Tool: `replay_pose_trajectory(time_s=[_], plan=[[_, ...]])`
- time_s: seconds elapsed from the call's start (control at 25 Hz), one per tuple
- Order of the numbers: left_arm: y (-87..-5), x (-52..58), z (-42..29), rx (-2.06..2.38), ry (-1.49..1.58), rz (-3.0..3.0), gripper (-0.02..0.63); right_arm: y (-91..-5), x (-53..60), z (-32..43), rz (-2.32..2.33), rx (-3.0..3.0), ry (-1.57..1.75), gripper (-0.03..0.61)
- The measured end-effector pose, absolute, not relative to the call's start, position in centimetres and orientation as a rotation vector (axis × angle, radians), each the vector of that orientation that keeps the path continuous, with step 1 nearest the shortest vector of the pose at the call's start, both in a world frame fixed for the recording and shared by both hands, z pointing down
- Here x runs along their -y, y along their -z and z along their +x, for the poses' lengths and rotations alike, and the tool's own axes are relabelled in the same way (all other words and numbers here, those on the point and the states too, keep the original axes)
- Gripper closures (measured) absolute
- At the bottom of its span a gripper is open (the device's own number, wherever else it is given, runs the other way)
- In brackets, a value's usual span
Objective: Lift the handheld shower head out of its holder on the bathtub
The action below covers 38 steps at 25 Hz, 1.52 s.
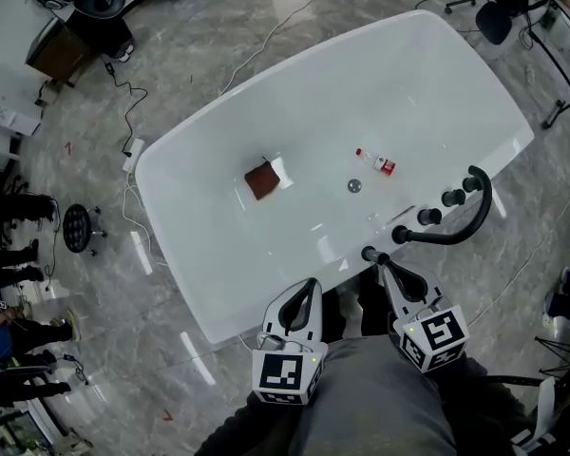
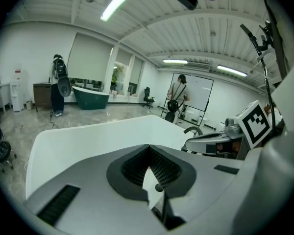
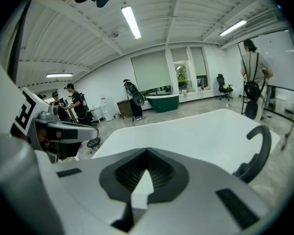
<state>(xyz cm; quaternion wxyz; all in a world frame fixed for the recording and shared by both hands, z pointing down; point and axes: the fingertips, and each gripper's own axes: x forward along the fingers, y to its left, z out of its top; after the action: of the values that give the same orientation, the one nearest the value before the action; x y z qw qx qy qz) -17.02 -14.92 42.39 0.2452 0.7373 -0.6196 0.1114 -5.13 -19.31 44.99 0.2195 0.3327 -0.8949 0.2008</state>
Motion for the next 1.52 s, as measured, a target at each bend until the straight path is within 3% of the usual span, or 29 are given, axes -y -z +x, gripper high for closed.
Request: replay_pose_trajectory(time_s=[0.88,1.12,1.52], plan=[[-44.3,16.3,-15.1,1.631,-0.442,1.983,0.611,-47.7,20.7,-3.8,0.904,2.47,-0.639,0.575],[-45.4,16.4,-14.5,1.591,-0.476,2.002,0.611,-47.4,21.1,-4.3,0.902,2.556,-0.42,0.574],[-48.6,15.5,-13.8,1.541,-0.478,2.003,0.611,-50.3,19.6,-5.0,0.899,2.563,-0.138,0.445]])
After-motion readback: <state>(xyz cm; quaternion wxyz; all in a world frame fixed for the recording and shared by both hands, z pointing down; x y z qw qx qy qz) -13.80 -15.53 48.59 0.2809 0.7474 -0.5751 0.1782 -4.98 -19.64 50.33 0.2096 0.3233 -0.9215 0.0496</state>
